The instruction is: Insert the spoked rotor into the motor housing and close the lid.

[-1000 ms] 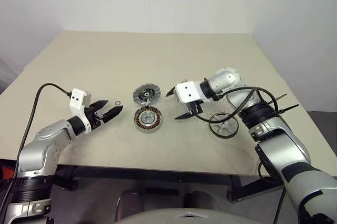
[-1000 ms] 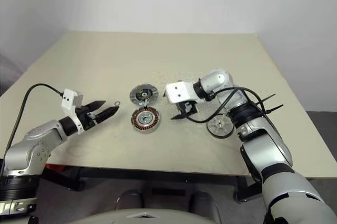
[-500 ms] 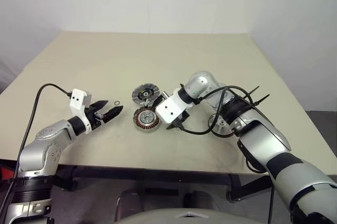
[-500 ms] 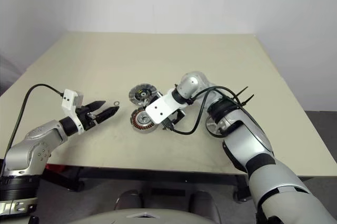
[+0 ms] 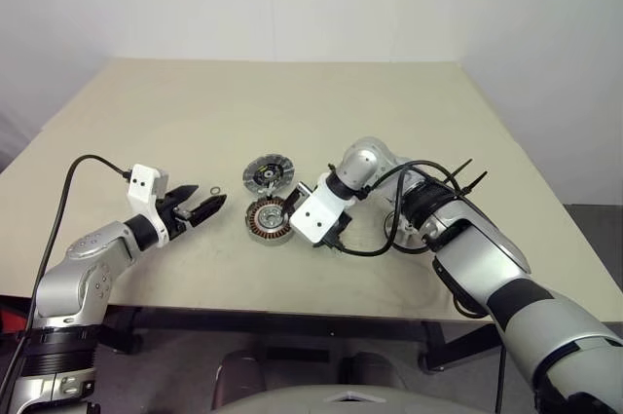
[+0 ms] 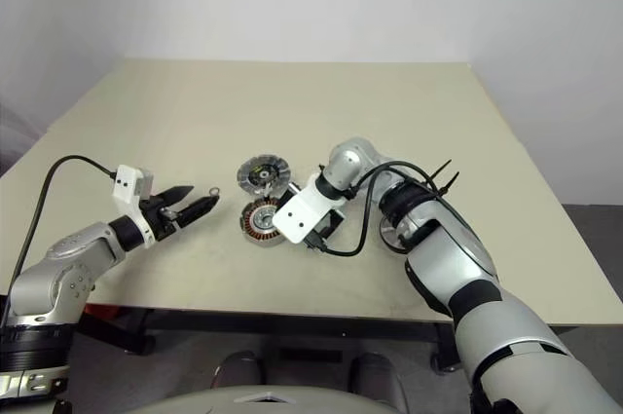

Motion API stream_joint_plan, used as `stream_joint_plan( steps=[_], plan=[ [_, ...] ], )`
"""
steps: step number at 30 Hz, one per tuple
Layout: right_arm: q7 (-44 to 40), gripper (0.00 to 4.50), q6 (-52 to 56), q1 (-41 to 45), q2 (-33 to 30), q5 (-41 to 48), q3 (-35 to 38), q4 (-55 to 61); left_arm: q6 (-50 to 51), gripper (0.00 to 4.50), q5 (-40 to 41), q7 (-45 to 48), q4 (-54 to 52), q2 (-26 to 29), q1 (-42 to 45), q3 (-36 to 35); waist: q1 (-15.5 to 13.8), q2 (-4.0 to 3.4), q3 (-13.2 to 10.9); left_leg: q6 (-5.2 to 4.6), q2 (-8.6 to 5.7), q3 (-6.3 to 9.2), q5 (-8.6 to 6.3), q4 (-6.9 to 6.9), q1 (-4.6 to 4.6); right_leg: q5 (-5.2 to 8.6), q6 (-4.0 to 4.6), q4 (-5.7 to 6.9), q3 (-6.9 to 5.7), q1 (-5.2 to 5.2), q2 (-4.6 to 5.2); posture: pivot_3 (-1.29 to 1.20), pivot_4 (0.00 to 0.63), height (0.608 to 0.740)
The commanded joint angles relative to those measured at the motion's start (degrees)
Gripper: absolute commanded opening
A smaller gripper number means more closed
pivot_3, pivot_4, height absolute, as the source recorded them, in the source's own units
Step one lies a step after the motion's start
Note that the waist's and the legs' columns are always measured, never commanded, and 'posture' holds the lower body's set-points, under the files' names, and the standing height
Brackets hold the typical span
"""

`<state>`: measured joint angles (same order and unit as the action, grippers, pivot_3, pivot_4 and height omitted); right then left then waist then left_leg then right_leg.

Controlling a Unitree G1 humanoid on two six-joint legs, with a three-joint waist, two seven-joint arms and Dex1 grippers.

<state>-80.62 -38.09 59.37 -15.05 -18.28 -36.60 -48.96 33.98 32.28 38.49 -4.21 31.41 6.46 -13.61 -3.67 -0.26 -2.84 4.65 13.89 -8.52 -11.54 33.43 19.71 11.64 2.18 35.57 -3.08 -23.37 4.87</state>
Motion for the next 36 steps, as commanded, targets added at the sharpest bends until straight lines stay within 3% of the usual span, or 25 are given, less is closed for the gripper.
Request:
stream_joint_plan(
  steps=[1,7,14,17,21,27,29,36],
  plan=[
    [-1.5,4.5,-0.6,1.0,0.2,1.3,0.5,1.1,-1.2,4.47,-0.1,-0.1,-0.5,0.5,0.7,-1.5,0.0,0.0,0.0,0.0,0.0,0.0,0.0,0.0,0.0,0.0,0.0,0.0,0.0,0.0,0.0,0.0,0.0,0.74],
    [3.8,4.5,-3.8,2.0,0.2,-1.5,0.5,0.2,-1.1,4.47,0.0,-0.3,-0.2,0.5,1.0,-1.6,0.0,0.0,0.0,0.0,0.01,0.0,0.0,0.0,-0.02,0.0,0.0,0.01,0.0,0.0,0.0,0.0,0.0,0.74],
    [4.0,4.5,-2.4,1.9,0.5,-1.2,0.8,-0.3,-1.0,4.47,0.1,-0.4,0.1,0.4,1.2,-1.5,0.0,0.0,0.0,0.0,0.01,0.0,0.0,0.0,-0.01,0.01,0.01,0.01,0.0,0.0,-0.01,0.0,0.0,0.74],
    [4.1,3.9,-1.5,2.0,1.0,-0.7,1.2,-0.5,-1.0,4.5,0.0,-0.4,0.4,0.6,1.3,-1.6,0.1,0.0,0.0,0.0,0.01,0.0,0.0,0.0,-0.01,0.01,0.01,0.01,0.0,0.0,-0.01,0.0,0.0,0.74],
    [4.9,2.59,-1.8,2.0,0.9,-1.2,1.2,-0.6,-1.0,4.5,0.0,-0.5,0.5,0.8,1.5,-1.8,0.1,0.0,0.0,0.0,0.01,0.0,0.0,0.0,-0.01,0.01,0.01,0.01,0.0,0.0,0.0,0.0,0.0,0.74],
    [5.1,2.59,-1.5,2.2,1.0,-1.2,1.2,-0.8,-0.9,4.5,-0.1,-0.6,0.4,0.8,1.3,-2.0,0.1,0.0,0.0,0.0,0.01,0.0,0.0,0.0,-0.01,0.01,0.01,0.01,0.0,0.0,-0.01,0.0,0.0,0.74],
    [5.0,2.23,-1.1,2.3,1.1,-1.1,1.3,-0.9,-0.9,4.5,-0.1,-0.6,0.4,0.8,1.4,-2.0,0.1,0.0,0.0,0.0,0.01,0.0,0.0,0.0,-0.01,0.01,0.01,0.01,0.0,0.0,-0.01,0.0,0.0,0.74],
    [4.4,0.02,-1.2,2.0,1.0,-1.2,1.1,-0.6,-1.0,4.5,-0.2,-0.7,0.4,0.7,1.3,-2.1,0.2,0.02,0.0,0.0,0.01,0.0,0.0,0.0,-0.02,0.01,0.02,0.02,0.0,0.0,-0.01,0.0,0.0,0.74]
  ],
)
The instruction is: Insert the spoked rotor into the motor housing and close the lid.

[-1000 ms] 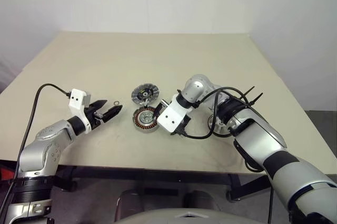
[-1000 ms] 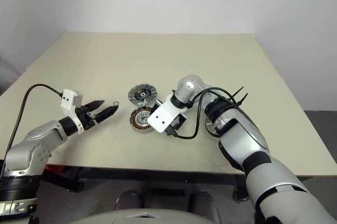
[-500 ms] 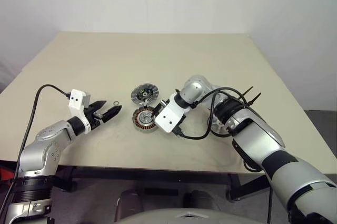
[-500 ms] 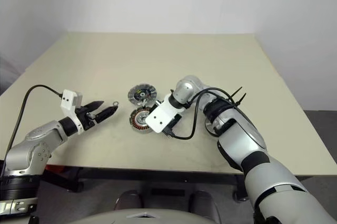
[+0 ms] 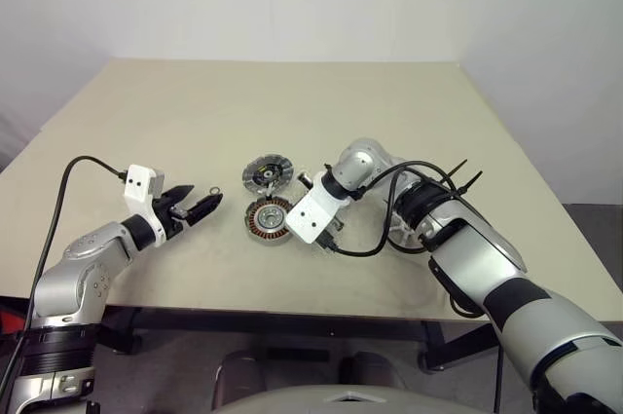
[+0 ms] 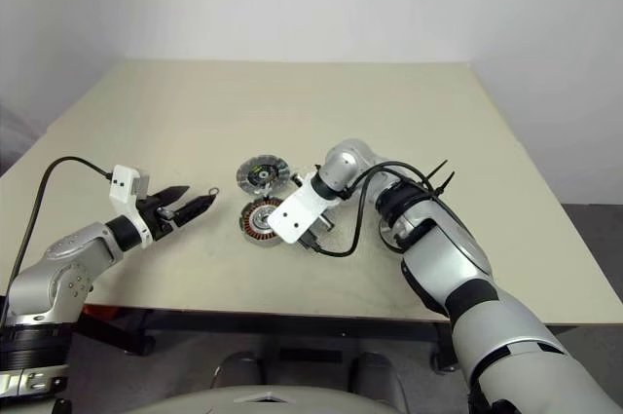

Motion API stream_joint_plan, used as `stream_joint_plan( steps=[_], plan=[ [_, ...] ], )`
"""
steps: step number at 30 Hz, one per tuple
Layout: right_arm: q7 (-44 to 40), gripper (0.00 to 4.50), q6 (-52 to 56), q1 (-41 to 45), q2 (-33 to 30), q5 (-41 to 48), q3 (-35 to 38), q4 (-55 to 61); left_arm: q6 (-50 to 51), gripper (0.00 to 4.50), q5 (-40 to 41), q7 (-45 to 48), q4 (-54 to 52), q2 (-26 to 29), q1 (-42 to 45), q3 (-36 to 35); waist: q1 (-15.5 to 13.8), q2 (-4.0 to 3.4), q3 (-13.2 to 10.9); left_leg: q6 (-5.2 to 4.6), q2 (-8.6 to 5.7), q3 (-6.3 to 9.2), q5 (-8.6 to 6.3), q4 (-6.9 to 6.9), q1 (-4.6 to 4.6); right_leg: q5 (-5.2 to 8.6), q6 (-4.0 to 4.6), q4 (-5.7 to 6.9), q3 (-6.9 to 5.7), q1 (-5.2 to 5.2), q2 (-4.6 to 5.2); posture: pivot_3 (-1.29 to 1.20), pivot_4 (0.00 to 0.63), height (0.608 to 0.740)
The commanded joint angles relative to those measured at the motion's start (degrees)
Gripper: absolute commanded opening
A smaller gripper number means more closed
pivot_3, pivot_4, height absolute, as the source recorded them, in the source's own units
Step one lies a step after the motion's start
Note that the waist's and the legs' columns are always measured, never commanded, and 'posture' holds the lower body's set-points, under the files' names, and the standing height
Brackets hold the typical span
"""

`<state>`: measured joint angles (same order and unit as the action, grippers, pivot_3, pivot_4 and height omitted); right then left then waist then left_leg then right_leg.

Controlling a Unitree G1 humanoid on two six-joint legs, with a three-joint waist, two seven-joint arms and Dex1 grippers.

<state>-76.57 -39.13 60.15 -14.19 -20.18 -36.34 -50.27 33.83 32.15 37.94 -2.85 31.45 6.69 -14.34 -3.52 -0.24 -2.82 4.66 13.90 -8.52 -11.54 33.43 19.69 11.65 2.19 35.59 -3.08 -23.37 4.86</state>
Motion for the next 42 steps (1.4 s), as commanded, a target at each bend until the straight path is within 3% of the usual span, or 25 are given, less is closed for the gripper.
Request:
stream_joint_plan(
  steps=[1,12,26,42],
  plan=[
    [0.4,0.02,-0.2,1.3,0.2,0.7,0.8,0.7,-0.8,4.5,-0.1,-0.2,-1.0,0.7,1.1,-1.4,0.0,0.0,0.0,0.0,0.01,0.0,0.0,0.01,0.01,0.0,0.0,0.02,0.0,-0.02,-0.01,0.0,0.0,0.74],
    [2.1,0.02,0.5,2.0,0.5,0.4,1.3,-0.1,-1.0,4.5,-0.3,-0.1,-0.5,1.0,1.3,-1.7,0.9,0.01,0.0,0.0,0.0,0.0,0.0,0.01,0.05,0.02,0.03,0.04,0.0,-0.05,0.0,0.0,0.0,0.74],
    [14.4,0.02,1.6,9.8,0.7,-5.8,1.4,-10.4,-1.1,4.5,-0.8,-0.2,-0.4,0.3,1.4,-1.2,1.1,0.0,0.0,0.03,0.0,0.02,0.02,0.02,0.22,0.04,0.07,0.1,0.0,-0.27,0.0,0.0,0.0,0.74],
    [15.6,0.02,-1.8,11.1,-3.3,-7.9,1.7,-11.7,-1.5,4.5,-1.4,0.3,1.0,0.3,2.1,-0.7,1.0,0.0,0.0,-0.01,0.0,0.01,0.0,0.22,0.45,0.06,0.13,0.22,0.0,-0.71,0.0,0.0,0.0,0.74]
  ],
)
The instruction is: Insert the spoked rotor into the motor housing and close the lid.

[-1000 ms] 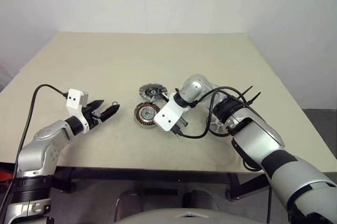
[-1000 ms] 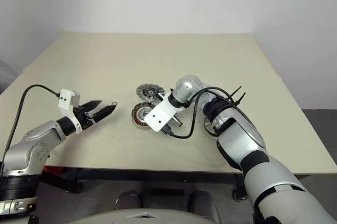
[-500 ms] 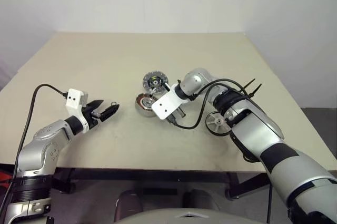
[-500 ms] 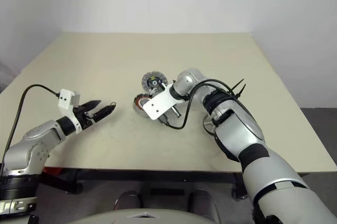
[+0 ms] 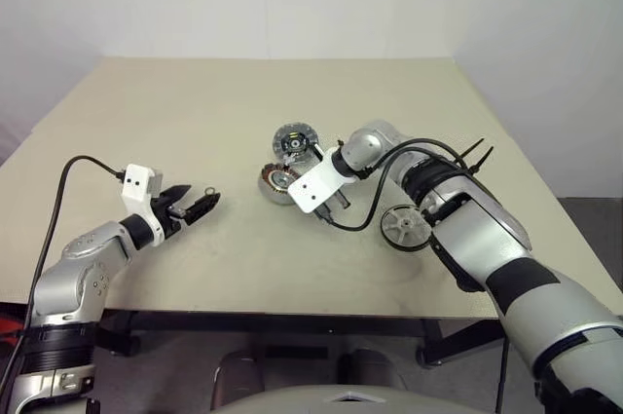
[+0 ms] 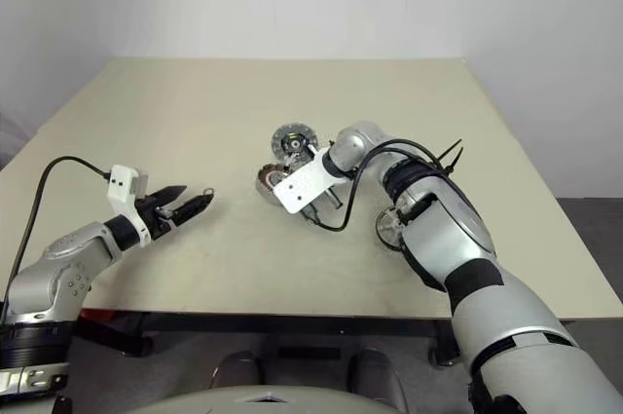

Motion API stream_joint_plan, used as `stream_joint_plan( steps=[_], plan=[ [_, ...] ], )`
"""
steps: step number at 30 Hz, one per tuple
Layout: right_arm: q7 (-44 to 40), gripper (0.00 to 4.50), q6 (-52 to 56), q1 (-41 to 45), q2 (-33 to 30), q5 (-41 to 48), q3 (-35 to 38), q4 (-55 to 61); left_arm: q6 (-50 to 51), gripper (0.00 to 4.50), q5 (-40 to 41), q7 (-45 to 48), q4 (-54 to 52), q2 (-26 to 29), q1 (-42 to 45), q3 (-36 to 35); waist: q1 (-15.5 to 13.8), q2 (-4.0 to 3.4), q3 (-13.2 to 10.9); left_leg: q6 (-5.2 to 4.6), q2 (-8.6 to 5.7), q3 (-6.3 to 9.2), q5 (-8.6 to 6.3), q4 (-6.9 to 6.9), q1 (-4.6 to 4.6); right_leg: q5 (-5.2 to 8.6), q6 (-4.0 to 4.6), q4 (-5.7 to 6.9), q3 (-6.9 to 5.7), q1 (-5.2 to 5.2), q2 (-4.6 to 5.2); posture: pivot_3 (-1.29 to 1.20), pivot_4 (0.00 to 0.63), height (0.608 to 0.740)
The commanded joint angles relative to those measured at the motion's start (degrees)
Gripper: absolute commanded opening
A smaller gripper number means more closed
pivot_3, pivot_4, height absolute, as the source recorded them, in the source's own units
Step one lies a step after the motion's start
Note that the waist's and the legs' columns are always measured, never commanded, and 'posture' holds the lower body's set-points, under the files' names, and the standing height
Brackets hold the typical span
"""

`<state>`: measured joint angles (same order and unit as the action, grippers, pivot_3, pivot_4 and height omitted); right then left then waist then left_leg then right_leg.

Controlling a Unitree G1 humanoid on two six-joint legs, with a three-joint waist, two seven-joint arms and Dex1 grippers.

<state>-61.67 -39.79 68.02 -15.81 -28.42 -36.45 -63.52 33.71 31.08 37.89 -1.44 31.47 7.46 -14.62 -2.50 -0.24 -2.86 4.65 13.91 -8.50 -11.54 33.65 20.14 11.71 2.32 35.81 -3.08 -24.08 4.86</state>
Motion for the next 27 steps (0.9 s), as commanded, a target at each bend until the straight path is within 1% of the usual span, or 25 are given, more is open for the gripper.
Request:
stream_joint_plan(
  steps=[1,14,20,27],
  plan=[
    [0.5,0.02,-1.4,3.3,-2.1,0.4,1.9,1.7,-1.3,4.5,-0.3,0.4,-0.4,0.2,1.4,-0.3,0.0,0.0,0.0,-0.01,0.0,0.0,-0.01,0.02,0.01,0.0,0.0,0.0,0.0,0.0,0.0,0.0,0.0,0.74],
    [-2.9,0.02,-3.8,2.9,-6.3,2.0,3.0,5.7,-1.4,4.5,-0.9,1.0,0.7,0.4,2.0,-0.2,0.1,0.02,0.0,-0.05,0.02,0.0,-0.03,0.07,0.02,0.0,0.0,0.01,0.01,-0.01,-0.01,0.0,0.0,0.74],
    [-4.3,0.02,-5.1,1.6,-8.1,2.6,3.0,9.2,-1.3,4.5,-1.0,1.1,1.0,0.3,2.2,-0.1,0.1,0.03,0.0,-0.21,0.03,0.0,-0.13,0.33,0.13,0.0,0.0,0.07,0.01,0.0,0.0,0.0,0.0,0.74],
    [-2.2,0.02,-5.2,-0.4,-9.1,-0.1,1.3,10.1,-1.5,4.5,-1.3,1.3,1.5,0.5,2.4,-0.1,0.1,0.04,0.0,-0.29,0.05,0.0,-0.19,0.54,0.15,0.0,0.0,0.2,0.03,0.0,0.01,0.0,0.0,0.74]
  ],
)
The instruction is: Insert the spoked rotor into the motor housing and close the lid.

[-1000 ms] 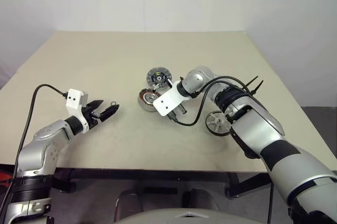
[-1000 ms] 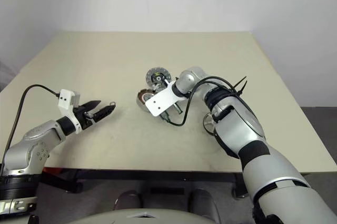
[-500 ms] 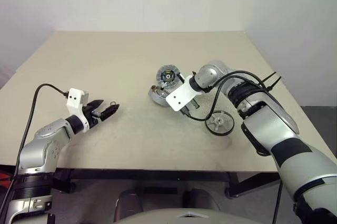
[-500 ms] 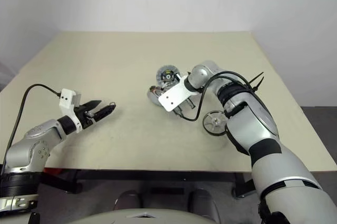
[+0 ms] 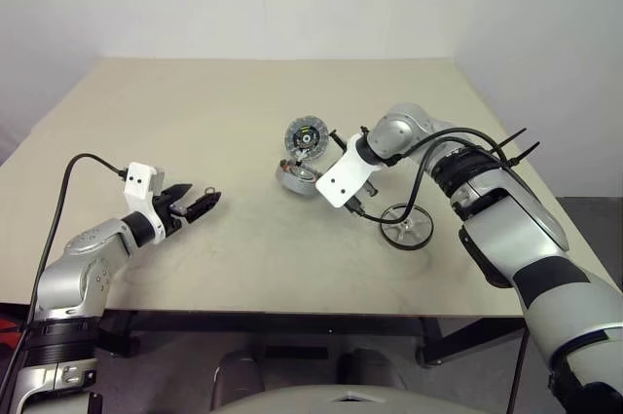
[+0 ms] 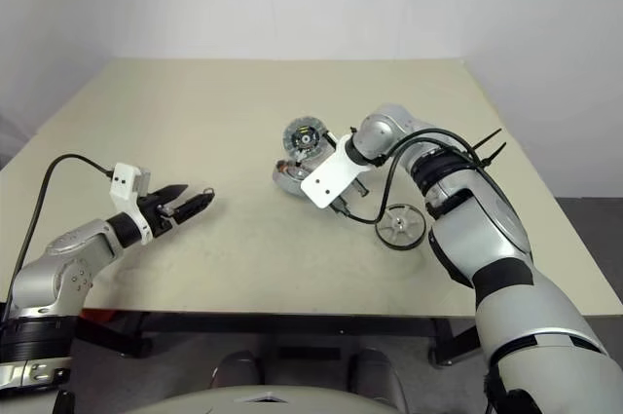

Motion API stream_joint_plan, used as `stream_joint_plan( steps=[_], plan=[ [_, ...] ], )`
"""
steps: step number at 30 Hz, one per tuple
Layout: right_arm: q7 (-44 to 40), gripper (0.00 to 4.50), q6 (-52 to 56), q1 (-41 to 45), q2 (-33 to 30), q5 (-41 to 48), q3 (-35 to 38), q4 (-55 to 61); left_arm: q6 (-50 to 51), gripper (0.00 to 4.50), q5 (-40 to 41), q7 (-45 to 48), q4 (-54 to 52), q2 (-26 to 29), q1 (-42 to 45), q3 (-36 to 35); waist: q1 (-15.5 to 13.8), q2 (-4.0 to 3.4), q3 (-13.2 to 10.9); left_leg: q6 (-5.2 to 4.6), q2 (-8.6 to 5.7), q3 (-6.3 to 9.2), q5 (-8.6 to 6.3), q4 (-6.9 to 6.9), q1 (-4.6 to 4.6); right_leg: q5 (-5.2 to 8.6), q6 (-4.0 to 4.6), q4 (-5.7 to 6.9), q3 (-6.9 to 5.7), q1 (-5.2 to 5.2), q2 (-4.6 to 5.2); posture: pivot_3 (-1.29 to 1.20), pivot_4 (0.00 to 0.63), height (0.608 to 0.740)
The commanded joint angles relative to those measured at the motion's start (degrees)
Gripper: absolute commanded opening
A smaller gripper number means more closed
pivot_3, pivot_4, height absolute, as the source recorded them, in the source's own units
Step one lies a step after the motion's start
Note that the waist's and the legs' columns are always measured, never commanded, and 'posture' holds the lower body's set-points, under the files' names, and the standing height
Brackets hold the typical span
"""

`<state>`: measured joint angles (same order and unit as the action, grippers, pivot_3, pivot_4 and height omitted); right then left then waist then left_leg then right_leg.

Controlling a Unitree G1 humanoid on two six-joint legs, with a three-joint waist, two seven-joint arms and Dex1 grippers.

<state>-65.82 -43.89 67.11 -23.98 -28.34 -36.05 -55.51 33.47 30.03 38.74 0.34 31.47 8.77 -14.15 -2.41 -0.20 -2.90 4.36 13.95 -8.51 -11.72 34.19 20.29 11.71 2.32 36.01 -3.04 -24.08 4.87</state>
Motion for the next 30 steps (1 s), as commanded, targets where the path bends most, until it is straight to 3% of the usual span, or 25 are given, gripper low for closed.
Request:
stream_joint_plan(
  steps=[1,17,27,30],
  plan=[
    [2.1,0.02,-1.1,0.1,-1.0,-0.5,0.8,2.2,-1.3,4.5,-0.3,0.4,-0.3,0.5,1.1,-0.6,-0.1,0.0,0.0,0.0,0.0,0.0,0.0,0.01,0.0,0.0,0.0,0.01,0.0,0.0,0.0,0.0,0.0,0.74],
    [12.7,0.02,0.2,2.6,-1.7,-9.2,-0.6,-4.6,-1.2,4.5,-0.5,0.3,-0.6,0.5,0.5,-0.4,0.0,0.02,0.0,0.23,-0.01,0.01,0.13,0.11,-0.2,0.02,0.0,0.6,0.13,-0.01,0.01,0.0,0.0,0.74],
    [11.2,0.02,-0.6,2.5,-1.4,-8.5,-0.3,-4.4,-1.0,4.5,-0.7,0.2,-0.5,0.3,0.6,0.0,0.0,0.02,0.0,0.23,-0.01,0.0,0.13,0.11,-0.18,0.04,0.04,0.59,0.14,-0.03,0.0,0.0,0.0,0.74],
    [11.2,0.66,-1.2,2.3,-1.4,-8.3,-0.1,-3.9,-1.0,4.5,-0.8,0.1,-0.5,0.3,0.6,0.0,0.0,0.02,0.0,0.23,-0.01,0.01,0.13,0.11,-0.18,0.04,0.04,0.59,0.14,-0.04,0.0,0.0,0.0,0.74]
  ],
)
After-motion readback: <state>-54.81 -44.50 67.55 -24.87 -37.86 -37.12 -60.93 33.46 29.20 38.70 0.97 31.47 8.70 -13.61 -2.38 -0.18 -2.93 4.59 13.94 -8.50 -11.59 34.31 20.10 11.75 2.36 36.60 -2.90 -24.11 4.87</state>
